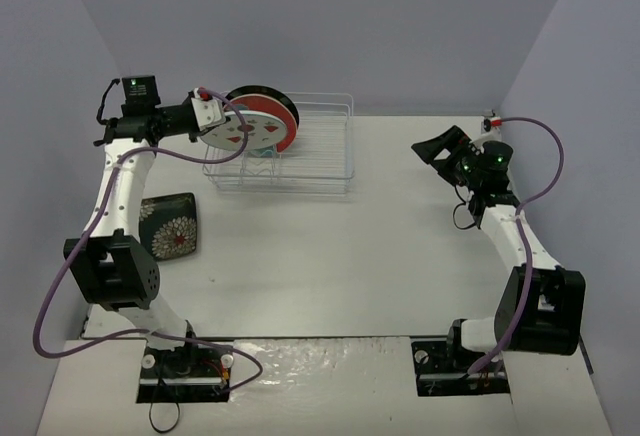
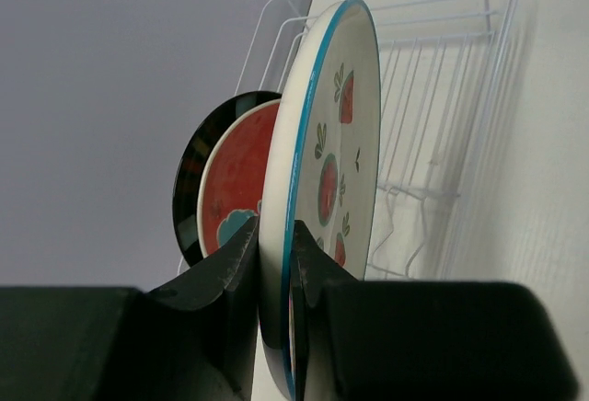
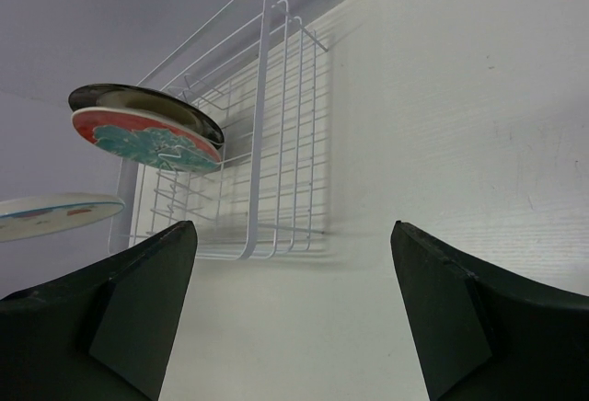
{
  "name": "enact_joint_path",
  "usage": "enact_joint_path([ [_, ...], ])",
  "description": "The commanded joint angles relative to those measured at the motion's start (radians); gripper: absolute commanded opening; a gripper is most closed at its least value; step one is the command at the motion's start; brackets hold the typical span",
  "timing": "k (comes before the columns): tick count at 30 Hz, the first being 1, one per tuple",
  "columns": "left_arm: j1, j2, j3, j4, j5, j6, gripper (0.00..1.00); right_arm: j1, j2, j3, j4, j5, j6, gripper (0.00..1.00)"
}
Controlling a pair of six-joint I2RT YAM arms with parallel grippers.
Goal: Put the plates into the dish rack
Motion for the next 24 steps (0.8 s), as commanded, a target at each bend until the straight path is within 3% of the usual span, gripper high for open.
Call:
enact_joint_path([
  [1,0.004,-0.008,0.044,0.126,0.096,0.197,0.0,-0.004,0.011,0.065,0.061,0.028,-0.003,0.83],
  [8,0.004,0.087,0.104,0.116,0.095,0.286,0.0,-0.004,0.04,0.074,0.061,0.052,0.008,0.82],
  [24,0.004,0.154,0.26,0.171,0.129,0.202,0.0,0.02,0.139,0.133,0.093,0.021,0.03,0.81],
])
